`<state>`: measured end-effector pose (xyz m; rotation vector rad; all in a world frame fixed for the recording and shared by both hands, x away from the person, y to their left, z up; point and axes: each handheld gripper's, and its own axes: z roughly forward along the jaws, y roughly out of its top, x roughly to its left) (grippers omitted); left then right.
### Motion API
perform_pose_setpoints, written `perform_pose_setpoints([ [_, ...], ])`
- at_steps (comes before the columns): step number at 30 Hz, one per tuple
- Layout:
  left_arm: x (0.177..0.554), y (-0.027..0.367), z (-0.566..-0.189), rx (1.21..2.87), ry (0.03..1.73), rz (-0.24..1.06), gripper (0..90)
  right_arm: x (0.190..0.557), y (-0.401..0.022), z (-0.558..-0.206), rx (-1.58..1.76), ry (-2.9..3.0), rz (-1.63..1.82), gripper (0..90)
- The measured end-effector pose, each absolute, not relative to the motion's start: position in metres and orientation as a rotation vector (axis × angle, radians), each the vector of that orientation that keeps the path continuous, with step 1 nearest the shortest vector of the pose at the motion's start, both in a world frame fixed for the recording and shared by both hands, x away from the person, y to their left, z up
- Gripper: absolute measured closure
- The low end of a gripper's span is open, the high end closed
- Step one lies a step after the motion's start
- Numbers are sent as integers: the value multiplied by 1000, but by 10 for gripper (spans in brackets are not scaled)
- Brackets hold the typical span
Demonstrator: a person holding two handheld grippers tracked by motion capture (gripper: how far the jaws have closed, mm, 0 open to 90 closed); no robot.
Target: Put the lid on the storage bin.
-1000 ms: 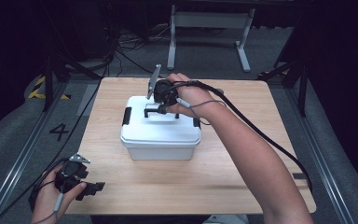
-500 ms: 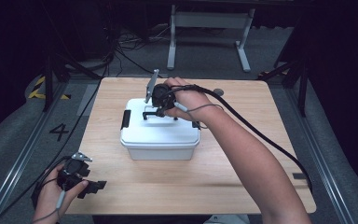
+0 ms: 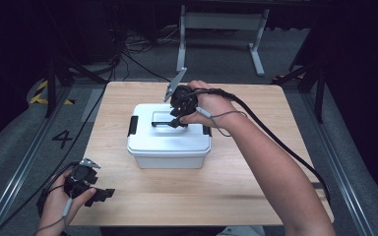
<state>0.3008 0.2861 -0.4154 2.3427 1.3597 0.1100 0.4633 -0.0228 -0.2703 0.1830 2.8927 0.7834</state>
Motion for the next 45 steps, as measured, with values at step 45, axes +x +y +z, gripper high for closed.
perform_pose_setpoints([
  [45, 311, 290, -411, 2218, 1361, 203, 183, 422, -243, -233, 728, 2541, 973, 509],
])
